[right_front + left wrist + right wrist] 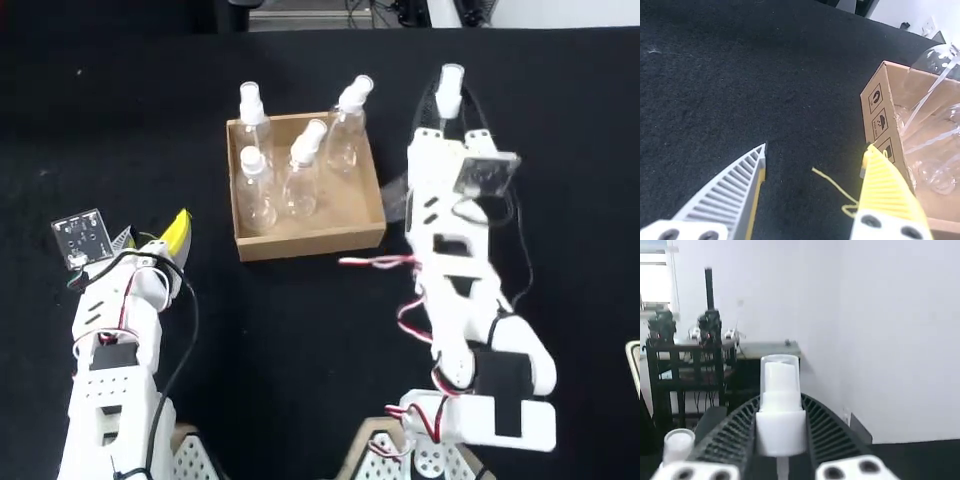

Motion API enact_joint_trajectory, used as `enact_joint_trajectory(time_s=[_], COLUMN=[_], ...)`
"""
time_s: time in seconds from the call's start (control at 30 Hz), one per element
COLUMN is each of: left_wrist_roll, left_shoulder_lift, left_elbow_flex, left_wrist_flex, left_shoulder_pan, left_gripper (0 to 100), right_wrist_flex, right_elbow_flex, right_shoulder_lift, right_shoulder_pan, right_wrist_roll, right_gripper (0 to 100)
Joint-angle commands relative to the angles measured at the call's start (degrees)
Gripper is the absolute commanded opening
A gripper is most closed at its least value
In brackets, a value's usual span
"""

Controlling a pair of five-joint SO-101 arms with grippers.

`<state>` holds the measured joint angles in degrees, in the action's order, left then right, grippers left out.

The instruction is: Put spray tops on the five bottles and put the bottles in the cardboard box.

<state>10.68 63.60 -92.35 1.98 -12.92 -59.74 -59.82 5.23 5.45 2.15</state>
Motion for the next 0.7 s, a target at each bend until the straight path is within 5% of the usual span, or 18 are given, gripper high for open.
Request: enact_joint_trajectory(time_s=[0.0, 0.43, 0.67], left_wrist_roll=[-0.62, -0.62, -0.62], left_shoulder_lift=[0.79, 0.79, 0.79], left_elbow_flex=[0.57, 0.57, 0.57], left_wrist_flex=[-1.14, -1.05, -1.14], left_shoulder_pan=[0.48, 0.48, 0.48], left_gripper=[29, 29, 29], right_wrist_flex=[-4.57, -11.78, -30.86], right_elbow_flex=[-0.4, 4.53, 2.95], right_shoulder_lift=[2.95, -4.53, -15.34], right_shoulder_pan=[-0.09, 1.85, 1.58], right_wrist_roll=[-0.26, 4.84, 4.84], right_gripper=[1.1, 1.1, 1.1])
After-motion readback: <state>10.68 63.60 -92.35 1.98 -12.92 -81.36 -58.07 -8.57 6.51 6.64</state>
